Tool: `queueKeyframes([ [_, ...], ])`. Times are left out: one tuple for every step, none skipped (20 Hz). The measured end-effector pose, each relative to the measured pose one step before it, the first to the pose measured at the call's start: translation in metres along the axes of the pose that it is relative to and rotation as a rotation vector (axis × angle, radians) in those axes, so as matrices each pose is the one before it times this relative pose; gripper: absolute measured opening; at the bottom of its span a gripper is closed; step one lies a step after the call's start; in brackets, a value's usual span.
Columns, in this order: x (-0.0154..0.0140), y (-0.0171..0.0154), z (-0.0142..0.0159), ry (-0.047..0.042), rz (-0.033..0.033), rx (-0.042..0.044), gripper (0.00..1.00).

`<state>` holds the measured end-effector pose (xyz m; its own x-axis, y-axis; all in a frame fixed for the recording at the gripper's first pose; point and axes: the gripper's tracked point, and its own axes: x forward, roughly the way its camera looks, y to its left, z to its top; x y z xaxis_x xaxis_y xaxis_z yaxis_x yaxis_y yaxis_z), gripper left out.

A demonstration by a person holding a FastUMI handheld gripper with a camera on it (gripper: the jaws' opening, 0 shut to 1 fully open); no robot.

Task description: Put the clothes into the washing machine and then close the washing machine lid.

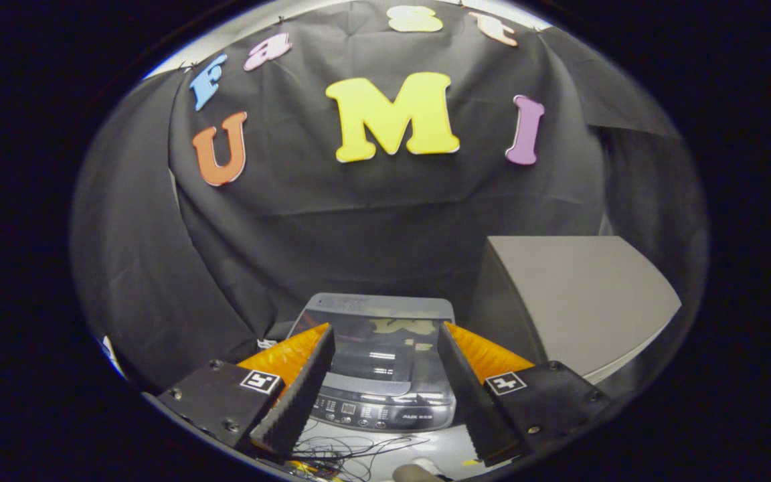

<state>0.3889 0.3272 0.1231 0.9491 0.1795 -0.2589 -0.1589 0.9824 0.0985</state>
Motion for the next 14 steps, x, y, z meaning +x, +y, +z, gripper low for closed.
queueKeyframes([
  [-0.01519, -0.00776, 0.00140, -0.02056, 0.00102, 0.00916, 0.96],
  [-0.01423, -0.00694, 0.00051, -0.01565, 0.00151, 0.00418, 0.96],
  [-0.01540, -0.00980, 0.00056, -0.01739, -0.00449, -0.00054, 0.96],
  [-0.01417, -0.01188, 0.00081, -0.01772, -0.00414, 0.00243, 0.96],
  [-0.01626, -0.01041, 0.00093, -0.01922, 0.00243, 0.00178, 0.97],
  [-0.01898, -0.01323, -0.00204, -0.01543, -0.00655, -0.00192, 0.97],
  [-0.01581, -0.01279, -0.00160, -0.00880, -0.00711, -0.00091, 0.98],
  [-0.01521, -0.01594, -0.00453, -0.00408, -0.01164, -0.00324, 0.98],
  [-0.01591, -0.01990, -0.00648, -0.00259, -0.02197, 0.00076, 0.98],
  [-0.01488, -0.01720, -0.00479, -0.00089, -0.01295, -0.00016, 0.98],
  [-0.01372, -0.01524, -0.00490, -0.00344, -0.00700, -0.00084, 0.98],
  [-0.01394, -0.01888, -0.00444, -0.00270, -0.01959, 0.00271, 0.98],
  [-0.01411, -0.02025, -0.00528, -0.00789, -0.01902, -0.00246, 0.98],
  [-0.01245, -0.01644, -0.00428, -0.01756, -0.01137, -0.00041, 0.98],
])
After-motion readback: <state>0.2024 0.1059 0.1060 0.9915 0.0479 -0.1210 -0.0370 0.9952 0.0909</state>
